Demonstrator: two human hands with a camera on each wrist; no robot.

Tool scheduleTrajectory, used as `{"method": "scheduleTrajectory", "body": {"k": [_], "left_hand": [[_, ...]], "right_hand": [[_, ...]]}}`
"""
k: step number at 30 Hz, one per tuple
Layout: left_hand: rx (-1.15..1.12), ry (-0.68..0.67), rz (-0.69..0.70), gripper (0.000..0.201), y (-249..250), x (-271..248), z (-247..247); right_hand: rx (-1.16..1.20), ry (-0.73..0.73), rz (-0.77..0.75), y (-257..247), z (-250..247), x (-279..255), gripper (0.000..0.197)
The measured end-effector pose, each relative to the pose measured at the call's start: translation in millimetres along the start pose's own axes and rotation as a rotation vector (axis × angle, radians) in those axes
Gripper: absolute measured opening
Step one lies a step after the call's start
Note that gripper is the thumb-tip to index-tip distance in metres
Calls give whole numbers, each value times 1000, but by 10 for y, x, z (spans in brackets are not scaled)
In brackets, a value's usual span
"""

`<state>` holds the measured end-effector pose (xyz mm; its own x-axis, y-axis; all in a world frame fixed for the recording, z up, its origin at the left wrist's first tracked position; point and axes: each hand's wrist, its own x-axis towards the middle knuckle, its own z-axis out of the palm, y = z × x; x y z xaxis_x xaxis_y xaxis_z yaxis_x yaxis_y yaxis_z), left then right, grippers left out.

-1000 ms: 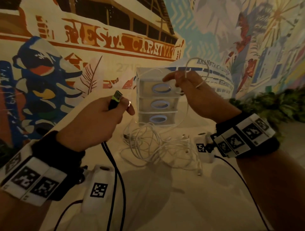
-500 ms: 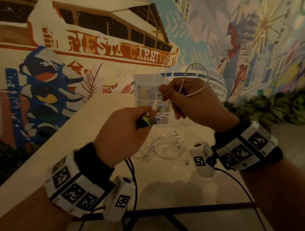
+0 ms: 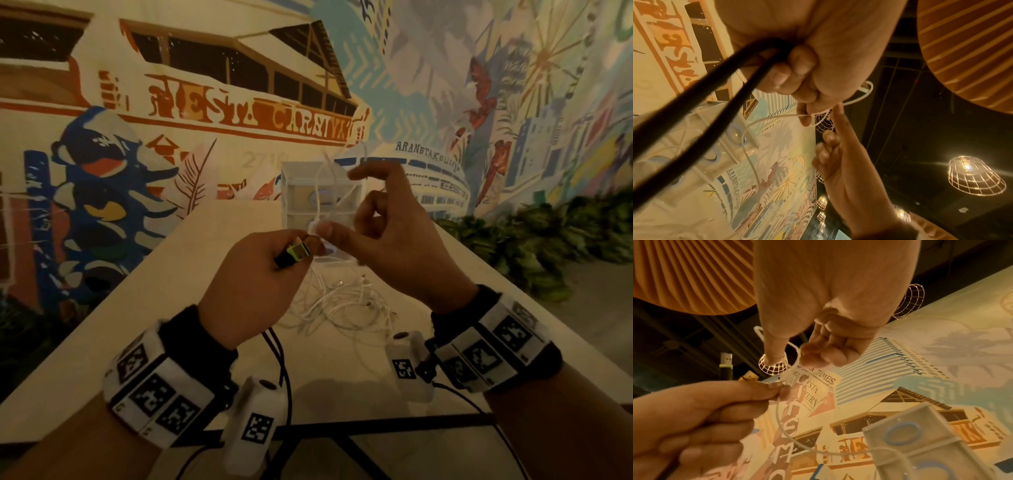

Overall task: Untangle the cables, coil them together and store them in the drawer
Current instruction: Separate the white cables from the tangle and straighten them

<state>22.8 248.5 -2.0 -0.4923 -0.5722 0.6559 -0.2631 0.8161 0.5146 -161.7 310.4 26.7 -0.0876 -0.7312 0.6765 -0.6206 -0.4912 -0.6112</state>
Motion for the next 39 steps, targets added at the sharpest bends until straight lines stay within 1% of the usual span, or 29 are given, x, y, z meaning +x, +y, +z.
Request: {"method": "scheduleTrajectory", "body": {"k": [1,2,3,4,5,6,7,8,9,11,13,15,18,23,26,28,30,32,35,38,39], "left_hand": [[-2,18,-9,22,-2,-1,-24],[-6,38,-22,21,-6,-2,-49],[-14,58,-37,20,-9,-6,-76],[-22,74,-49,20,-11,-14,-101],[-34,88,-54,20,-4,-23,-125],[-40,104,-50,21,-1,-29,-146],[-38,119,-45,21,6,-34,-167],[-34,129,-39,21,15,-36,-184],[-36,136,-41,21,22,-36,-199],[-47,145,-51,21,23,-34,-227],[-34,156,-68,21,25,-41,-261],[-15,154,-82,20,23,-46,-292],[2,160,-84,21,23,-55,-320],[20,177,-58,21,30,-76,-378],[-12,186,-28,20,8,-87,-397],[-24,183,-6,20,-13,-94,-388],[-13,153,-6,20,-31,-103,-361],[-11,117,-14,20,-55,-113,-322],[44,64,-2,20,-81,-122,-257],[99,6,53,18,-132,-99,-170],[131,1,67,20,-144,-83,-133]], "right_hand": [[-58,40,-7,50,-29,-48,63],[-134,45,10,119,-57,-90,62],[-232,-5,70,212,-80,-124,62],[-344,-111,162,299,-86,-152,61],[-457,-247,258,394,-77,-181,60],[-564,-381,323,498,-55,-203,56],[-656,-483,341,589,-29,-222,50],[-711,-547,328,650,-6,-226,42],[-719,-572,310,685,5,-214,34],[-642,-551,289,678,-16,-152,23],[-553,-475,241,621,-69,-56,32],[-495,-337,173,538,-115,38,42],[-425,-166,104,402,-186,164,45],[-371,-20,29,258,-336,221,38],[-344,49,22,248,-371,158,33],[-320,24,54,252,-392,120,28],[-308,-53,105,255,-413,94,26],[-248,-133,150,232,-411,80,26],[-116,-223,167,140,-361,82,25],[-8,-290,176,64,-279,98,21],[17,-312,184,59,-251,102,21]]}}
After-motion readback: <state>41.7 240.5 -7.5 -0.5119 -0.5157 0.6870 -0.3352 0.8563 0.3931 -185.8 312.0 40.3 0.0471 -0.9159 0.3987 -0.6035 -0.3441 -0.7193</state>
